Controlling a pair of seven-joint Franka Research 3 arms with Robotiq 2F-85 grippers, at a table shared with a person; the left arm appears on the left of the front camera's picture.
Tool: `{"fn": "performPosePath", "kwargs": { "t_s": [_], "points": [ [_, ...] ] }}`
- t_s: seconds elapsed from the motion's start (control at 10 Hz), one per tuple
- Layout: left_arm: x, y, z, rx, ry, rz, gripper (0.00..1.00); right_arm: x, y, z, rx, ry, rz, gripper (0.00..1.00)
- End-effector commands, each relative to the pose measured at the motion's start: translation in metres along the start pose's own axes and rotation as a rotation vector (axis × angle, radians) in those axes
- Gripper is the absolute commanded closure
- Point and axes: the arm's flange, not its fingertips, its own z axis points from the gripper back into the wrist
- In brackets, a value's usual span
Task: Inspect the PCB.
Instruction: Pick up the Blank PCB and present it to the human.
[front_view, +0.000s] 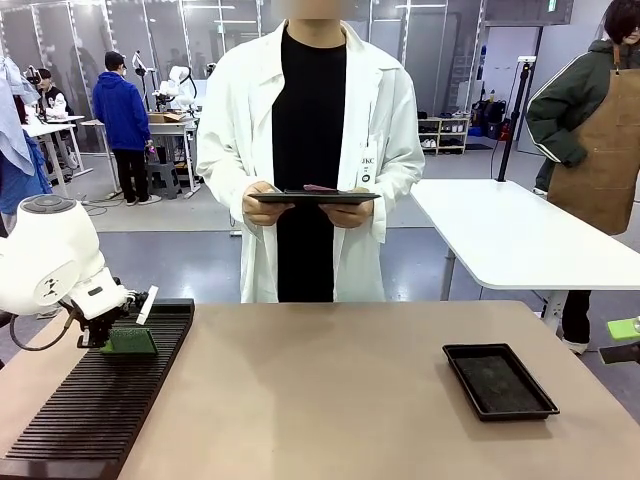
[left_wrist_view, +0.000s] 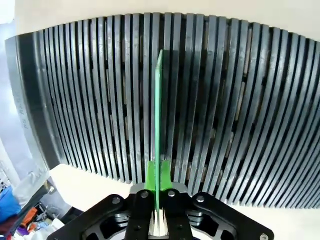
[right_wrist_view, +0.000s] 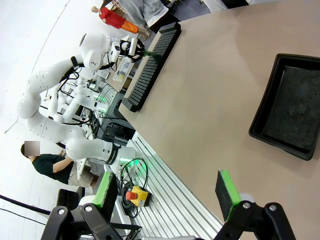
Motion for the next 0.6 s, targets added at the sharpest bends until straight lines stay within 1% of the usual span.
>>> {"fn": "performPosePath", "kwargs": {
  "t_s": [0.0,0.1,0.2,0.4,0.5],
  "points": [
    [-0.012,0.009,0.021,-0.035,-0.004,0.025,1.0,0.001,0.0,0.001,0.014,-0.013,0.021,0.0],
    [-0.015,0.012,0.033,-0.059,-0.023,0.051,1.0,0.001,0.0,0.001,0.014,-0.013,0.021,0.0],
    [-0.022,0.017,0.048,-0.055,-0.039,0.088,1.0,0.001,0.0,0.001,0.014,-0.013,0.021,0.0],
    [-0.037,0.025,0.081,-0.065,-0.129,0.161,1.0,0.001,0.0,0.001,0.014,-0.013,0.021,0.0],
    [-0.05,0.023,0.097,-0.128,-0.2,0.241,1.0,0.001,0.0,0.001,0.014,-0.013,0.021,0.0]
  ]
}}
